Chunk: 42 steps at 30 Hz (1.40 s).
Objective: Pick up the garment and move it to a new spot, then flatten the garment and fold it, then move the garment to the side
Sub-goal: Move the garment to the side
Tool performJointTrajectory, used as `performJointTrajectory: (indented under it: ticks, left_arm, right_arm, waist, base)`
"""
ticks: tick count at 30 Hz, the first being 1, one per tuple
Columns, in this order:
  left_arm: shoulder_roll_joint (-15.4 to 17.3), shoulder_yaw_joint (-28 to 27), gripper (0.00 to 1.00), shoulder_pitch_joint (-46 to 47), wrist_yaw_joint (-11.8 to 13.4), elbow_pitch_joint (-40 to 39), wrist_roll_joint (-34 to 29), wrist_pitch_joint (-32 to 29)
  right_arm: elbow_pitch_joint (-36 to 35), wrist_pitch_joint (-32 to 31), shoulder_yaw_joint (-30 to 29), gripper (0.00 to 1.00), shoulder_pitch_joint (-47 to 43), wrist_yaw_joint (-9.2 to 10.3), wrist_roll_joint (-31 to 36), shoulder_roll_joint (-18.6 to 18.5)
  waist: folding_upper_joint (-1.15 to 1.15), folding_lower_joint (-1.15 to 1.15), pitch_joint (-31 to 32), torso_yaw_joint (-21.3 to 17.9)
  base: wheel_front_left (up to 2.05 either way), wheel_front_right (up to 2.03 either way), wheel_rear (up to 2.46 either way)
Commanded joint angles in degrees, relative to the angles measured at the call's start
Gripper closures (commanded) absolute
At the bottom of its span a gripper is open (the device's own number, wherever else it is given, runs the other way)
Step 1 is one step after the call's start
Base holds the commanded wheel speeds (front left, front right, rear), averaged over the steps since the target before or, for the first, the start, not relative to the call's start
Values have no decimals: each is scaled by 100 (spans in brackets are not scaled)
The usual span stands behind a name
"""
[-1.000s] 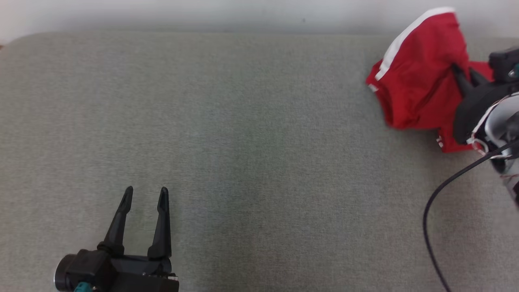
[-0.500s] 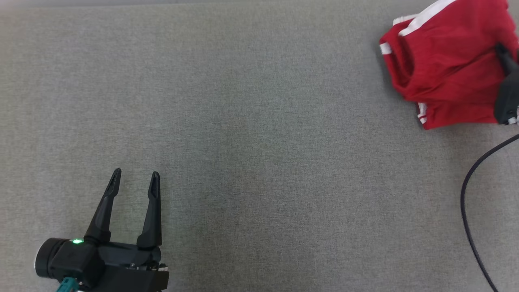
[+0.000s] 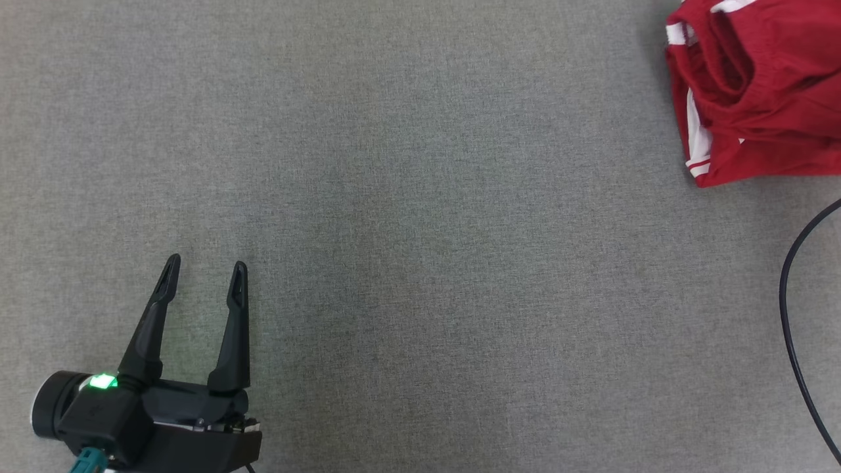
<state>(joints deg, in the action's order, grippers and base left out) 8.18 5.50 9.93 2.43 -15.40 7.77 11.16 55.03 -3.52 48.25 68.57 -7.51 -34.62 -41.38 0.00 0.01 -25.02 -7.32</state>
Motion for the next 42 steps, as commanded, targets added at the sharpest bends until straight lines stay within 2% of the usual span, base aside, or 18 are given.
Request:
performJointTrajectory:
  ticks: [1, 5, 6, 7, 8, 16, 21, 27, 34, 38, 42]
  left_arm:
    - [32, -17, 0, 51, 16, -38, -28, -15]
    - [58, -28, 0, 79, 27, -13, -1, -20]
    - [58, -29, 0, 85, 38, -12, 1, -20]
    - [57, -27, 0, 86, 45, -17, 2, -21]
    - [58, -25, 0, 81, 57, -19, -1, -21]
    - [46, -29, 0, 24, 94, 91, 57, 24]
    - [-14, -26, 0, -59, 107, 319, 162, 115]
    - [-87, -82, 0, -208, 140, 609, 299, 259]
    - [-125, -169, 0, -349, 173, 839, 400, 329]
    - [-174, -219, 0, -445, 225, 890, 448, 361]
    - [-193, -249, 0, -556, 273, 878, 470, 378]
  right_arm:
    - [100, 68, 60, 100, 16, 3, -61, -22]
    - [321, 123, 121, 100, 54, 3, -144, 28]
    - [376, 109, 137, 87, 66, 3, -162, 59]
    - [439, 121, 149, 55, 103, 3, -161, 65]
    - [484, 147, 172, 0, 137, 3, -129, 73]
    - [853, 484, 225, 0, 366, 3, 36, 141]
    - [821, 949, -74, 0, 301, 3, -381, 369]
    - [415, 1524, -151, 0, 18, 3, -700, 535]
    - [-284, 1803, -299, 0, -455, 3, -945, 651]
    - [-710, 1868, -633, 0, -885, 3, -926, 766]
    - [-1349, 1875, -1389, 0, -1454, 3, -541, 1026]
  waist:
    - [0, -1, -23, 10]
    - [0, -1, -16, 39]
    - [0, -1, -15, 43]
    - [0, -1, -19, 45]
    - [0, -1, -21, 47]
    - [0, -1, 58, 57]
    - [0, -1, 281, 65]
    - [0, -1, 658, 70]
    - [0, -1, 1041, 90]
    - [0, -1, 1231, 94]
    - [0, -1, 1370, 48]
  base:
    - [0, 0, 0]
    - [0, 0, 0]
    - [0, 0, 0]
    - [0, 0, 0]
    - [0, 0, 0]
    - [0, 0, 0]
    - [0, 0, 0]
    - [0, 0, 0]
    - [0, 0, 0]
    - [0, 0, 0]
    - [0, 0, 0]
